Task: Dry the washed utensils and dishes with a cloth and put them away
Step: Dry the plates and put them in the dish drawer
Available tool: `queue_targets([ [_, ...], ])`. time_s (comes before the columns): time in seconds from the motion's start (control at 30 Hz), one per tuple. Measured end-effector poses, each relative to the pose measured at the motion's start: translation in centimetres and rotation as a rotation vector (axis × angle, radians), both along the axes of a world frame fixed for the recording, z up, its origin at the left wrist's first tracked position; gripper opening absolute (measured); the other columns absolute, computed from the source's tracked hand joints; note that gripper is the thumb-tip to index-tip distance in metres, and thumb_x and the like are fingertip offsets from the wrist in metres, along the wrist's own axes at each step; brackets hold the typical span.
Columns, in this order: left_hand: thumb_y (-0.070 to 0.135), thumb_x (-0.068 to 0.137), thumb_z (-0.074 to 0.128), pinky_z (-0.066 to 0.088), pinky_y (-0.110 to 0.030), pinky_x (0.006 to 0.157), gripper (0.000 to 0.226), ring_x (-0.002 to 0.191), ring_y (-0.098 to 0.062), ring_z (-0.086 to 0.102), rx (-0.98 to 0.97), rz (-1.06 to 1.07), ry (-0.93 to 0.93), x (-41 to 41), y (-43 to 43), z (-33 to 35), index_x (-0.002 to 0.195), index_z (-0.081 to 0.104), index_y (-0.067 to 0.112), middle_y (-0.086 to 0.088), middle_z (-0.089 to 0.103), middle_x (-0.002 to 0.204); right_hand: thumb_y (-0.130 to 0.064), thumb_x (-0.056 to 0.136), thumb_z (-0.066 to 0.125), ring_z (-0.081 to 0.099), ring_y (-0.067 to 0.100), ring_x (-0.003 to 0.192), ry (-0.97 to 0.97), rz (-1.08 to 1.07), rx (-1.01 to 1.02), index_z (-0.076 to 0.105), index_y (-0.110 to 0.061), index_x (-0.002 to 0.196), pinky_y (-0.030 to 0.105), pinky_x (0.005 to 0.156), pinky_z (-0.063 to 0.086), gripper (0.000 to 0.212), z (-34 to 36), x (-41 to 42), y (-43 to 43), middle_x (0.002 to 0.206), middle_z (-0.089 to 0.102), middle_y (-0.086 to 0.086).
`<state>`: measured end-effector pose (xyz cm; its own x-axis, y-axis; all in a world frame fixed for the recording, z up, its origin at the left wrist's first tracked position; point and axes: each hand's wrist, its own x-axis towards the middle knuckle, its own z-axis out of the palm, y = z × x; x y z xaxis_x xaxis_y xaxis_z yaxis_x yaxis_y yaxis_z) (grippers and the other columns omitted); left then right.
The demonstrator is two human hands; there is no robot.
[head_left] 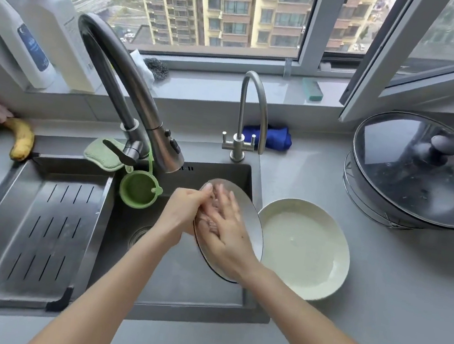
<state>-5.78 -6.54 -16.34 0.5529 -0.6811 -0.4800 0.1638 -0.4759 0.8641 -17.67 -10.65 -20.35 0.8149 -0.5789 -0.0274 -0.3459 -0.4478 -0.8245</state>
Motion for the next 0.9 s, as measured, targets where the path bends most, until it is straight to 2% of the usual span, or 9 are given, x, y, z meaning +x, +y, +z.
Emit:
queue_targets([
  [0.13, 0.062, 0.069, 0.063, 0.045, -0.046, 0.101, 0.068, 0.109, -0.026, 0.063, 0.015, 0.03, 0.032, 2.1, 0.1, 0.0, 0.111, 0.069, 0.009, -0.008, 0.069, 0.114, -0.033, 0.092, 0.045, 0.025, -0.003, 0.14, -0.051, 0.252, 0.177, 0.044, -0.033, 0.138, 0.02, 0.114, 0.022, 0.046, 0.8, -5.0, 2.3, 0.153, 0.031, -0.011],
  [0.2, 0.054, 0.08, 0.061, 0.048, -0.051, 0.096, 0.051, 0.102, -0.031, 0.066, 0.059, 0.001, 0.039, 2.2, 0.7, 0.1, 0.102, 0.069, 0.009, -0.009, 0.069, 0.106, -0.018, 0.085, 0.048, 0.06, -0.012, 0.095, -0.01, 0.076, 0.312, 0.066, -0.032, 0.117, 0.024, 0.086, 0.046, 0.039, 1.7, -7.3, 0.4, 0.118, 0.064, -0.022],
  [0.27, 0.042, 0.092, 0.054, 0.05, -0.047, 0.088, 0.032, 0.093, -0.031, 0.068, 0.076, -0.01, 0.068, 2.3, 1.1, -0.1, 0.093, 0.067, 0.013, -0.012, 0.07, 0.1, -0.013, 0.087, 0.051, 0.062, -0.005, 0.07, -0.129, -0.21, 0.347, 0.068, -0.028, 0.098, 0.023, 0.072, 0.044, 0.025, 3.6, -8.2, -1.8, 0.08, 0.069, -0.022],
  [0.37, 0.043, 0.093, 0.051, 0.051, -0.047, 0.086, 0.037, 0.1, -0.036, 0.066, 0.056, -0.039, 0.094, 1.8, 1.2, 0.0, 0.104, 0.068, 0.013, -0.017, 0.07, 0.107, -0.029, 0.091, 0.06, 0.065, 0.005, 0.086, -0.258, -0.397, 0.38, 0.05, -0.028, 0.122, 0.029, 0.085, 0.048, 0.032, 6.0, -7.0, -3.6, 0.092, 0.068, -0.012],
  [0.47, 0.047, 0.092, 0.05, 0.052, -0.043, 0.082, 0.044, 0.098, -0.034, 0.068, 0.016, -0.076, 0.123, 1.3, 0.9, 0.0, 0.111, 0.068, 0.013, -0.016, 0.071, 0.106, -0.069, 0.065, 0.066, 0.051, 0.018, 0.118, 0.114, -0.483, -0.06, 0.022, -0.038, 0.143, 0.037, 0.095, 0.042, 0.095, 5.4, -5.9, -2.4, 0.13, 0.051, -0.005],
  [0.53, 0.048, 0.092, 0.05, 0.053, -0.028, 0.064, 0.045, 0.075, -0.024, 0.071, -0.033, -0.1, 0.092, 1.0, 0.7, 0.0, 0.1, 0.069, 0.008, -0.014, 0.071, 0.091, -0.077, 0.064, 0.052, 0.038, 0.02, 0.131, 0.139, -0.46, -0.24, 0.029, -0.038, 0.143, 0.037, 0.098, 0.039, 0.091, 3.5, -5.8, -1.0, 0.143, 0.04, -0.002],
  [0.67, 0.04, 0.094, 0.052, 0.034, -0.011, 0.04, 0.046, 0.043, -0.011, 0.044, -0.079, -0.157, -0.022, -1.1, 0.2, 0.4, 0.061, 0.055, 0.008, -0.002, 0.047, 0.051, -0.072, 0.076, 0.024, 0.002, 0.02, 0.147, 0.125, -0.363, 0.081, 0.029, -0.036, 0.147, 0.038, 0.119, 0.008, 0.08, 0.6, -2.9, 0.8, 0.16, 0.014, 0.001],
  [0.8, 0.049, 0.085, 0.059, 0.042, -0.023, 0.052, 0.046, 0.047, -0.014, 0.055, -0.077, -0.102, 0.013, -0.3, 0.1, 0.7, 0.075, 0.067, 0.005, -0.008, 0.066, 0.065, -0.077, 0.079, 0.02, -0.013, 0.014, 0.146, 0.008, -0.107, 0.051, 0.034, -0.033, 0.145, 0.041, 0.119, -0.005, 0.08, 2.8, -1.7, 2.9, 0.161, 0.007, -0.003],
  [0.9, 0.071, 0.058, 0.069, 0.046, -0.04, 0.092, 0.072, 0.096, -0.026, 0.065, -0.069, -0.073, 0.056, 1.9, 0.1, 0.8, 0.098, 0.072, 0.012, -0.009, 0.069, 0.108, -0.07, 0.089, 0.014, 0.008, 0.016, 0.147, -0.013, 0.065, -0.107, 0.051, -0.035, 0.134, 0.04, 0.118, 0.012, 0.069, 2.3, -5.4, 4.8, 0.153, 0.034, -0.007],
])
